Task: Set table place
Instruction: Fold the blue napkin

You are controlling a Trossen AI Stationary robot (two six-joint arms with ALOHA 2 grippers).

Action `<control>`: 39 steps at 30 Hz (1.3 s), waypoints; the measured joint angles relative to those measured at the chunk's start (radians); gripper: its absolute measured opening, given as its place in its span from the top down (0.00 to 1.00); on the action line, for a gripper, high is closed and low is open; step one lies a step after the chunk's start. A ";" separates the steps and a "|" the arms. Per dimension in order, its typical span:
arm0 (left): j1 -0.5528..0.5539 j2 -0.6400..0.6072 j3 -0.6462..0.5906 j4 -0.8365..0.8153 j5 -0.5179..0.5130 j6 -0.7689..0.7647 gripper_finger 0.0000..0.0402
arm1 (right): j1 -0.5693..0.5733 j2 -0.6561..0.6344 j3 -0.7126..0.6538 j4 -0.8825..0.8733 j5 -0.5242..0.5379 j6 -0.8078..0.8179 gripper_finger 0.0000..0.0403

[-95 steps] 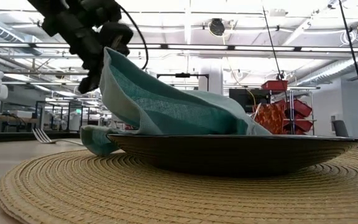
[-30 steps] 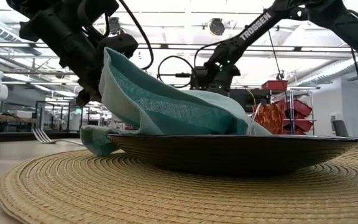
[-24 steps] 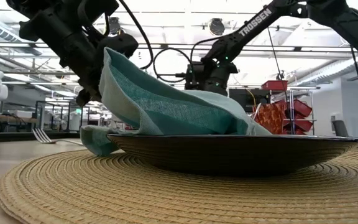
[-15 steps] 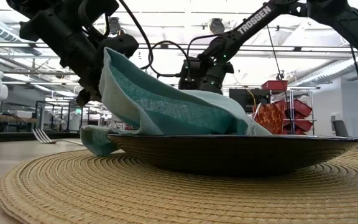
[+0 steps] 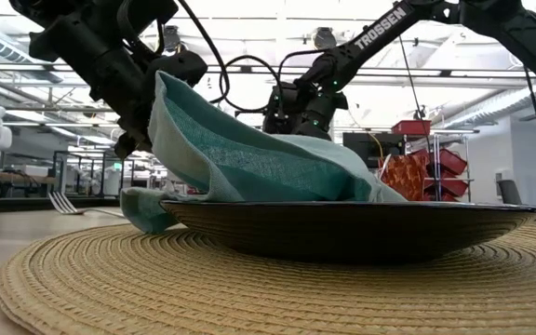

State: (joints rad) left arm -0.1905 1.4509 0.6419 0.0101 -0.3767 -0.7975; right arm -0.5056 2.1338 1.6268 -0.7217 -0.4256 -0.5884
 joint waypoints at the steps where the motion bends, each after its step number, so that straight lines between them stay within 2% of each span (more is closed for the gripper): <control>1: 0.000 0.000 0.000 0.000 0.000 0.000 1.00 | 0.000 0.000 0.000 0.001 -0.001 0.000 0.54; 12: 0.000 0.000 0.000 0.000 -0.003 0.000 1.00 | -0.003 0.002 0.000 -0.008 -0.023 -0.001 0.63; 20: -0.002 0.000 0.000 -0.001 -0.003 -0.001 1.00 | -0.003 0.061 -0.001 -0.030 -0.024 -0.004 0.64; 34: -0.002 0.000 0.000 -0.004 -0.011 0.019 1.00 | 0.000 0.066 0.001 0.009 -0.025 -0.022 0.64; 39: -0.002 0.000 0.000 -0.004 -0.014 0.020 1.00 | 0.003 0.066 0.002 0.010 -0.045 -0.030 0.74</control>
State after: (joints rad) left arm -0.1921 1.4509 0.6421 0.0063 -0.3904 -0.7776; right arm -0.5026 2.1994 1.6287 -0.7120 -0.4702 -0.6187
